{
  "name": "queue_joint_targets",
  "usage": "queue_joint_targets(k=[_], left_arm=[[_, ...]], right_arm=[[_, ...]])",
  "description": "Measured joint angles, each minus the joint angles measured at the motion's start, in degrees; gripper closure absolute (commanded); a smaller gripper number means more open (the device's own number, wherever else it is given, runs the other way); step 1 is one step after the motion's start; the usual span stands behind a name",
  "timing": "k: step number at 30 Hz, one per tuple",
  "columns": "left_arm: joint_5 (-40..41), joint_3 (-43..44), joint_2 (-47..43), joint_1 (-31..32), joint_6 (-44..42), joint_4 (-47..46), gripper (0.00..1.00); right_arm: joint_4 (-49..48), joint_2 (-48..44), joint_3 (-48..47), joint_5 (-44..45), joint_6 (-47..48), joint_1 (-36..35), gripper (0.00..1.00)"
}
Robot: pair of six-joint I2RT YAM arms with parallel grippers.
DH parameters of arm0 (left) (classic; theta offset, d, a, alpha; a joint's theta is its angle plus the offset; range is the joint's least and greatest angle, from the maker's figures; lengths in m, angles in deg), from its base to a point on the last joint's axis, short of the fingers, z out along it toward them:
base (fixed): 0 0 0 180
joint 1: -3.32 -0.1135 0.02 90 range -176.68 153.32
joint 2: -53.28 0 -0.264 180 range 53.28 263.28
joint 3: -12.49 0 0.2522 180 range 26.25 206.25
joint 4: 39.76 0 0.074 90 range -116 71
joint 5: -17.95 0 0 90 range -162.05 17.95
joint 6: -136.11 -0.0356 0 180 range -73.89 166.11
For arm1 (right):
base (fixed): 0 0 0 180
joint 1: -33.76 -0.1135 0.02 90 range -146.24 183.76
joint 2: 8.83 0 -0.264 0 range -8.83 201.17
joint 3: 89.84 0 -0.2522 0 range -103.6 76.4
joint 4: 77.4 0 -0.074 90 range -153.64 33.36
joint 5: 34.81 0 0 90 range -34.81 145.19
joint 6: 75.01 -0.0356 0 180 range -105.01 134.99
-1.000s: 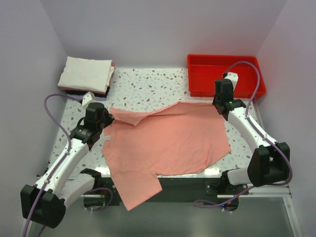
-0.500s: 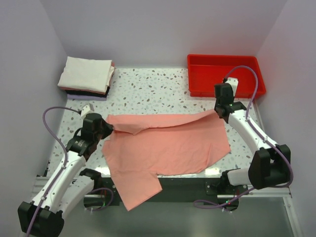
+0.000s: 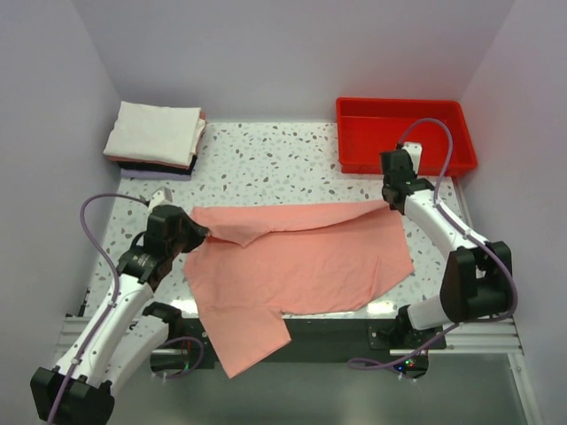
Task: Fold and stack the t-shirts
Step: Fold the tshirt
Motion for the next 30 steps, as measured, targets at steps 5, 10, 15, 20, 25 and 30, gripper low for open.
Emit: queue_joint_targets(k=[5,10,15,20,25,30], left_arm=[[-3.0,-0.1,-1.0,1.0,1.1,0.7,1.0],[-3.2,0.0,-2.8,3.9,2.2,1.1,1.0],[-2.6,0.0,-0.9,6.4,3.0,2.2,1.0],[0.1,0.0,1.1,7.1,3.5,3.6,1.0],[3.5,0.0,3.4,7.2,3.6,3.8,1.0],[4.9,0.0,7.6,7.2,3.3,2.5,1.0]], right_arm=[[-0.1,1.1,-0.2,0.2,0.0,0.4,1.0],[-0.3,3.6,-1.1,0.4,0.0,1.0,1.0],[-0.3,5.6,-1.7,0.5,0.2,1.2,1.0],[0.1,6.5,-1.7,1.5,-0.6,1.4,0.71],[1.8,6.6,-1.7,2.8,-2.0,1.5,0.27],[4.0,5.7,-2.1,-1.7,-1.8,1.5,0.01]])
